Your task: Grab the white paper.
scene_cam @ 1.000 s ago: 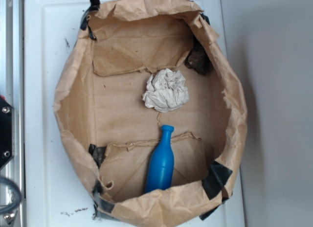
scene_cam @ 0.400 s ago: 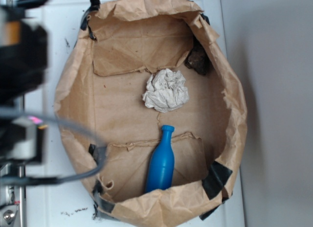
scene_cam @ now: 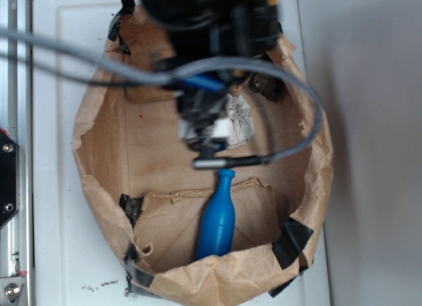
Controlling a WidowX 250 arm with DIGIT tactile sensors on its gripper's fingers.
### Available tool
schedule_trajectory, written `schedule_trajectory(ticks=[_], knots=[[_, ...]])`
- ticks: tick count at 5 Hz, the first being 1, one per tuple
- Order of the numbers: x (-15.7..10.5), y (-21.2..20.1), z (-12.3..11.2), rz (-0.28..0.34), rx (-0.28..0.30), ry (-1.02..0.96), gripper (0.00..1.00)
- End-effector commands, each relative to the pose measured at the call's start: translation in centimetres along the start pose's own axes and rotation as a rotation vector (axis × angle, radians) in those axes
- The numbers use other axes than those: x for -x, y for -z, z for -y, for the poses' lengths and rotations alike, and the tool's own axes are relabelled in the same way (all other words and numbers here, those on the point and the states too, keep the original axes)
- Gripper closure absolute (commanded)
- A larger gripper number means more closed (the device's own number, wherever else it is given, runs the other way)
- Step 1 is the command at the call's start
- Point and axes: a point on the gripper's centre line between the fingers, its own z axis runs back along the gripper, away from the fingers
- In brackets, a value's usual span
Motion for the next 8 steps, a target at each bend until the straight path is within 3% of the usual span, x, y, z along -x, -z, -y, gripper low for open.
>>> schedule_trajectory(ticks=[1,2,3,5,6,8], knots=[[-1.0,-1.5,0.6,0.051,-0.014,0.035,0.00],[-1.0,-1.5,0.6,0.051,-0.014,0.035,0.00],[-0.5,3.0,1.1,-0.007,-0.028,0.039,0.00],[0.7,8.8,2.4,-0.024,-0.074,-0.035,0.00],[-0.1,12.0,2.5,-0.064,-0.136,-0.003,0.00],[-2.8,16.7,1.8,-0.118,-0.194,0.052,0.00]])
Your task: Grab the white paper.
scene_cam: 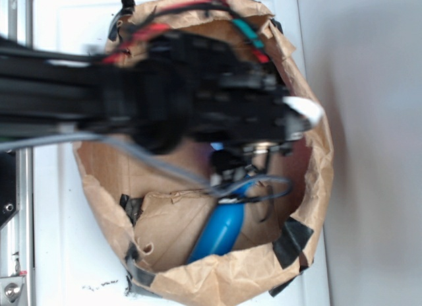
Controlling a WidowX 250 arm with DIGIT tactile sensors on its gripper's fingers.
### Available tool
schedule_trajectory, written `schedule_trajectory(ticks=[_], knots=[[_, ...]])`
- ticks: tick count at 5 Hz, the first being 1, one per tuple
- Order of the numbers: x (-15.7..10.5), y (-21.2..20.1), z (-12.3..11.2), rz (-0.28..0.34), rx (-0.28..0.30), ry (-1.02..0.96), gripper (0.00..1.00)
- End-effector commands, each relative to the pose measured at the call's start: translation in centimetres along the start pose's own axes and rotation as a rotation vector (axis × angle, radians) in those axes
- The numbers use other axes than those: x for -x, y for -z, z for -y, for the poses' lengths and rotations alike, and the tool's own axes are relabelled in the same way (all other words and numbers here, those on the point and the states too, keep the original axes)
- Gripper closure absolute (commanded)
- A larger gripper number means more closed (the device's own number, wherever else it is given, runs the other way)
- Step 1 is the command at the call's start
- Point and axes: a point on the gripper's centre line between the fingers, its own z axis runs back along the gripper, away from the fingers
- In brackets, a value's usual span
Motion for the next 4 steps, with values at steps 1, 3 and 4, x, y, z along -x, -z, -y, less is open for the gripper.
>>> schedule_trajectory(ticks=[1,3,4], knots=[[-2.3,1.1,0.4,0.025,-0.102,0.058,1.00],[-1.1,-2.8,0.3,0.111,-0.051,0.121,1.00],[1.3,-7.7,-0.3,0.188,0.040,0.125,1.00]])
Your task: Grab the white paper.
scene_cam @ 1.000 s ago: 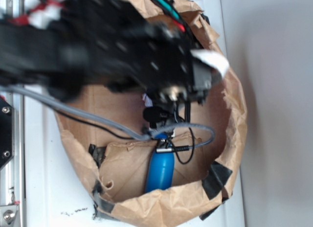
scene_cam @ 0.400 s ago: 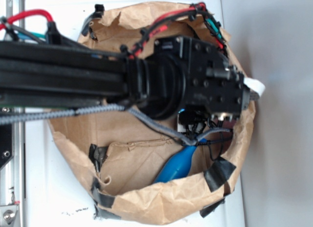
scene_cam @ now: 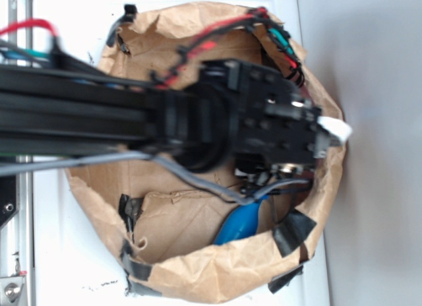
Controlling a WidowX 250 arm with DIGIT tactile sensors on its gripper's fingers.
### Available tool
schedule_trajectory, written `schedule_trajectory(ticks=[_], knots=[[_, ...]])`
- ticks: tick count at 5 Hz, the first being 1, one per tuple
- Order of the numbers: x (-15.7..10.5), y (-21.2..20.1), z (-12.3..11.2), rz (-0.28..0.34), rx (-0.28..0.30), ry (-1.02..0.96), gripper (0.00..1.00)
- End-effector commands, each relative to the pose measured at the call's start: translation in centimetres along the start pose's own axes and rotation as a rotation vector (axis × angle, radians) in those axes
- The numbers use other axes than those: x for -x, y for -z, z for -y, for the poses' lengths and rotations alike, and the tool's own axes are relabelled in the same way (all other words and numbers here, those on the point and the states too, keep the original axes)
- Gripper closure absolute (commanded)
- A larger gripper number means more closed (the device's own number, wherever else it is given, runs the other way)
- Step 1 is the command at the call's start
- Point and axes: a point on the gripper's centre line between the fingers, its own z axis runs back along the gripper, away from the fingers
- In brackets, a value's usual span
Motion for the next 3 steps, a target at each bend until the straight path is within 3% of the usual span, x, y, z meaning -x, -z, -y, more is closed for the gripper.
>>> schedule_trajectory(ticks=[1,2,3], knots=[[3.9,-10.9,-1.9,0.224,0.136,-0.036,1.00],[5.9,-13.2,-3.0,0.256,0.218,-0.020,1.00],[6.7,-13.3,-2.6,0.240,0.142,0.010,1.00]])
